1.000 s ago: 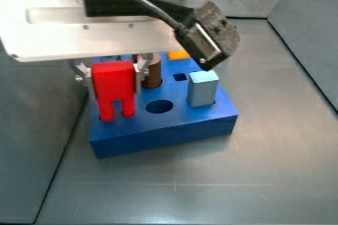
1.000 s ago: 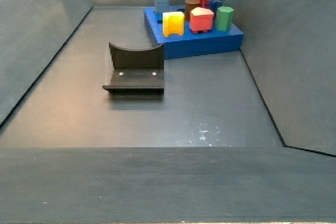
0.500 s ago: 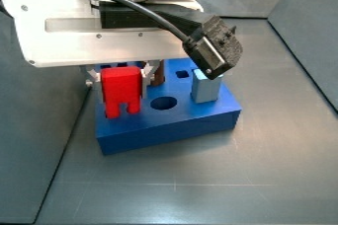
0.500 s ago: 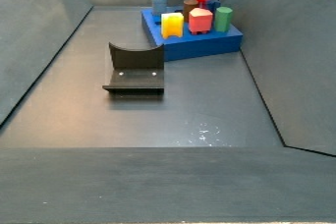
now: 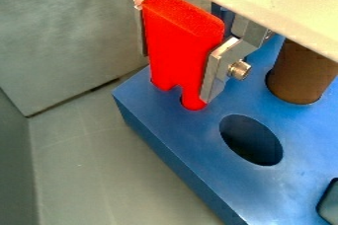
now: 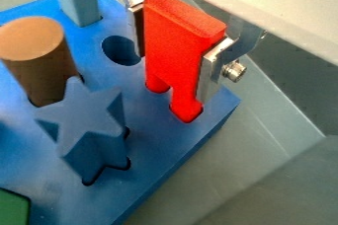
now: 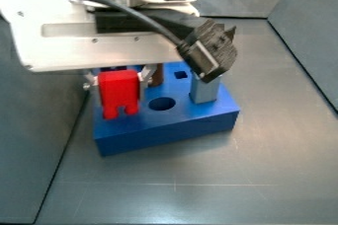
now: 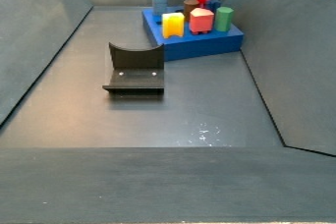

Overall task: Pick up the square-circle object. Move up. Rotate the square-circle object. Move to above the board. Insert the square-circle object.
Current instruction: Insert the square-circle object.

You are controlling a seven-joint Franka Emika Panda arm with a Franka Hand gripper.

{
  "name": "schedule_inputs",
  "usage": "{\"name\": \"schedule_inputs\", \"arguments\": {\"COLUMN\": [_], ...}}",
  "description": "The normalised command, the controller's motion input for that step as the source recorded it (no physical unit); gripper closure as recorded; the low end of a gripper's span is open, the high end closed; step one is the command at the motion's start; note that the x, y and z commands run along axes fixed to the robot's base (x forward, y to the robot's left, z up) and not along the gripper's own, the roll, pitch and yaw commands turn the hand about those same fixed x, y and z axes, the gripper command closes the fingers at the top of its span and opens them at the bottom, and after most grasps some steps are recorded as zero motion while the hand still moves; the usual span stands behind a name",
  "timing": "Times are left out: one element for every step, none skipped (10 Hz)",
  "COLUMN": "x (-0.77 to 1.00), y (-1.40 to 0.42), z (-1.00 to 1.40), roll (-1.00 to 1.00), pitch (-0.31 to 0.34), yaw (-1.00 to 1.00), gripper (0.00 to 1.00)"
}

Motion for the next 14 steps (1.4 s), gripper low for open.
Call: {"name": "schedule_inputs", "arguments": {"x": [-0.05, 0.01, 0.23, 0.42, 0.21, 0.0, -0.03, 0.0, 0.07, 0.0, 0.0, 0.0, 0.0, -0.09], "y": [-0.27, 0.07, 0.34, 0.37, 0.05, 0.0, -0.09, -0.07, 0.0, 0.0, 0.0, -0.01, 0.0, -0.01], "z": [-1.0, -0.89, -0.65, -0.52, -0.16, 0.0, -0.73, -0.86, -0.87, 0.0, 0.0, 0.0, -0.09, -0.91], "roll": [0.12, -0.04, -0.22, -0.3, -0.07, 0.02, 0.3, 0.21, 0.08, -0.02, 0.0, 0.02, 0.05, 0.23], "pitch": [-0.116, -0.18, -0.141, -0.101, -0.05, 0.0, -0.083, -0.099, -0.123, -0.03, -0.004, 0.0, -0.016, -0.081], "yaw": [0.0, 0.0, 0.01, 0.0, 0.0, 0.0, 0.0, 0.0, 0.0, 0.0, 0.0, 0.0, 0.04, 0.01], "gripper": [1.0, 1.0, 1.0, 1.0, 1.0, 1.0, 1.0, 1.0, 1.0, 1.0, 1.0, 1.0, 1.0, 1.0]}}
